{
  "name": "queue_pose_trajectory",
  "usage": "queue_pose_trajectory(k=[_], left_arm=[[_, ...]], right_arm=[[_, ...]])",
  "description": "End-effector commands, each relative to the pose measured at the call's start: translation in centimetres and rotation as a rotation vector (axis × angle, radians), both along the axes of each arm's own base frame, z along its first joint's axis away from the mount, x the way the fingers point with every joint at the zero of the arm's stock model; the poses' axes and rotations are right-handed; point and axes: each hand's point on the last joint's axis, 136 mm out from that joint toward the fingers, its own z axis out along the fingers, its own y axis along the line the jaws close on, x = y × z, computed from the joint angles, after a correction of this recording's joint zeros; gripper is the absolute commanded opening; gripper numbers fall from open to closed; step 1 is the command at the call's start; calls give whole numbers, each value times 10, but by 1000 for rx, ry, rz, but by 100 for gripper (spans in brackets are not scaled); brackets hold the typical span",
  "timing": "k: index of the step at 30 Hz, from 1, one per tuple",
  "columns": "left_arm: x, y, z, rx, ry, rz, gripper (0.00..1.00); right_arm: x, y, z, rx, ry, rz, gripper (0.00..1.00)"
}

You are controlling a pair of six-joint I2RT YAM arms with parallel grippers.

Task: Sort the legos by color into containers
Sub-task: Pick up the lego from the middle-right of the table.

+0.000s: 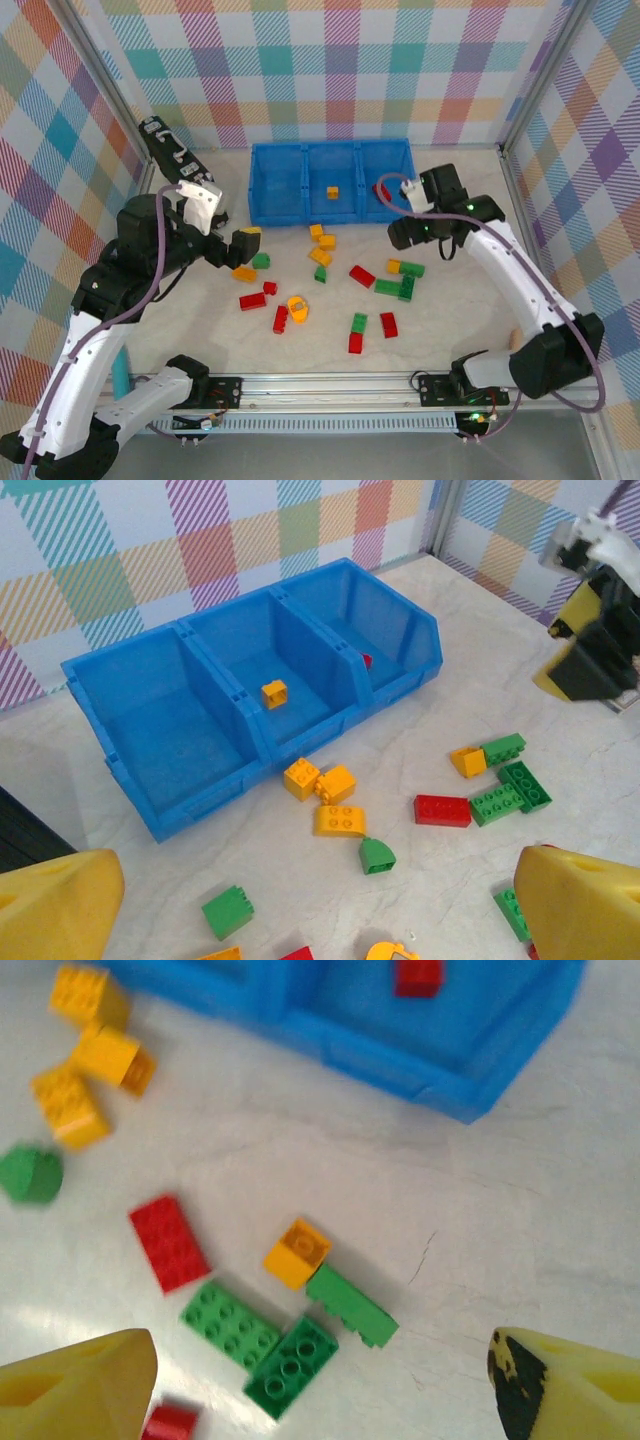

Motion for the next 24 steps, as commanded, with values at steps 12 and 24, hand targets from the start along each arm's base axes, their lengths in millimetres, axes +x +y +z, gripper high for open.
queue_pose_trajectory(k=[12, 24], left_arm=[[-9, -6, 6, -52, -23, -37, 100], [-3, -7, -6, -38, -16, -27, 100]], right_arm=[[-38, -1, -68, -227, -72, 551, 91], [-5, -13, -97, -125, 100, 454, 83]])
